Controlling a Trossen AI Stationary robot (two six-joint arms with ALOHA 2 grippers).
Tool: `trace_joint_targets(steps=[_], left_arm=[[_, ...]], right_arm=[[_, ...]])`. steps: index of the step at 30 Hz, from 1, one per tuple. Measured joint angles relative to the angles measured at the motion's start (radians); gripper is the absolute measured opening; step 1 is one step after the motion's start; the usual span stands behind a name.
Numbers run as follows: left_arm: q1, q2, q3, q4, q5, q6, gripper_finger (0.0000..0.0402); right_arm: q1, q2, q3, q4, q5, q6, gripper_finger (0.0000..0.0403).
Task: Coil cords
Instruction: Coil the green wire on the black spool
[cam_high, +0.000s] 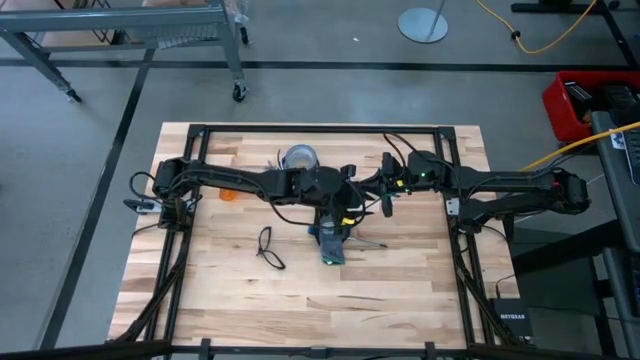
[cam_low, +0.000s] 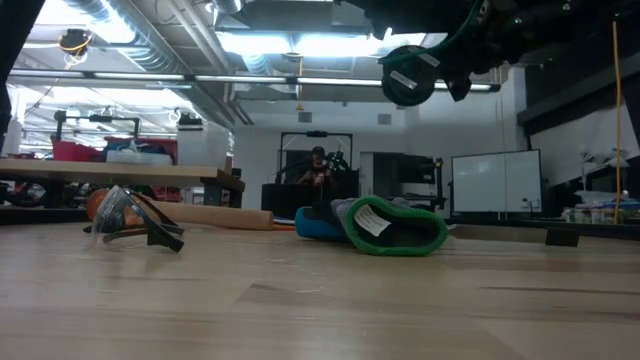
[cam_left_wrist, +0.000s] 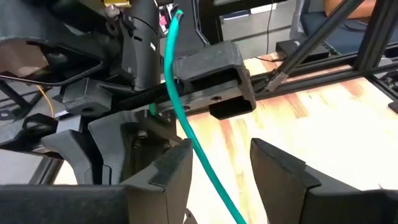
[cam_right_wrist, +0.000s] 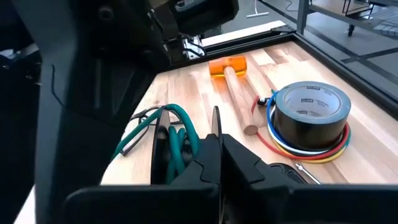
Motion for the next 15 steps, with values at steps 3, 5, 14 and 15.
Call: trace_joint_targets(steps=[3, 5, 14, 15], left_arm=[[-0.004, 0.000, 0.000, 0.001, -0.001, 0.001, 0.0155], [-0.004, 0.000, 0.000, 0.000, -0.001, 0.003, 0.0155], [0.001, 0.000, 0.001, 0.005, -0.015, -0.041, 0.0155], [0.001, 0.000, 0.001, 0.007, -0.017, -0.040, 0.0155]], right_arm=[[0.000, 0.000, 0.000, 0.006, 0.000, 0.000, 0.0001], [0.000, 0.000, 0.000, 0.009, 0.001, 0.000, 0.0001], [0.000, 0.000, 0.000, 0.061, 0.005, 0.018, 0.0001], [0.000, 0.000, 0.000, 0.068, 0.006, 0.018, 0.0001]])
